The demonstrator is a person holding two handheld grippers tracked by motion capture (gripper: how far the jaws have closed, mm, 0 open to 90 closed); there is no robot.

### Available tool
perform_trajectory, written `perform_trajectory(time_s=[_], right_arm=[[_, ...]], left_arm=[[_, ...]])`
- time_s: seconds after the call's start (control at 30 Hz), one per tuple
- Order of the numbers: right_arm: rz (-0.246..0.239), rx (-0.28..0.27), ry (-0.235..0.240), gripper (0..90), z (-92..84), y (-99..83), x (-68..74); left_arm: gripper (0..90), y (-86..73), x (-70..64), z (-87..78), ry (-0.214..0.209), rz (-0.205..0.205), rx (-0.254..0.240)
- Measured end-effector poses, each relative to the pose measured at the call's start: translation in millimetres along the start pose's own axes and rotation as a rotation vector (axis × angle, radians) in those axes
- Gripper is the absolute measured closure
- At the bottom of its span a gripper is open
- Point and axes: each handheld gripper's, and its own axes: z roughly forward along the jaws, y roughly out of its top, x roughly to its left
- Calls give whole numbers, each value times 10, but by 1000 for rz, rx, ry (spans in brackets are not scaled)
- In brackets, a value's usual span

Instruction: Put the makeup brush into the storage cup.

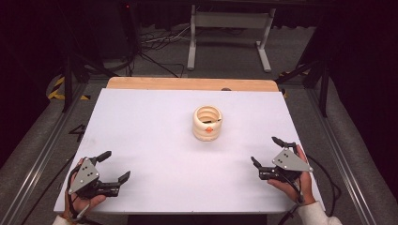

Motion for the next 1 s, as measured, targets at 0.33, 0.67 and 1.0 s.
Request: perform_trajectory(time_s=[0.33,0.67,1.0], right_arm=[[16,23,-1,61,-82,-179,-18],[70,38,-2,63,-188,-403,-67],[166,4,9,57,-330,-560,-57]], left_arm=[[76,-2,2,7,-2,-2,-2],[76,0,17,21,-6,7,2],[76,3,20,14,-10,3,-1]])
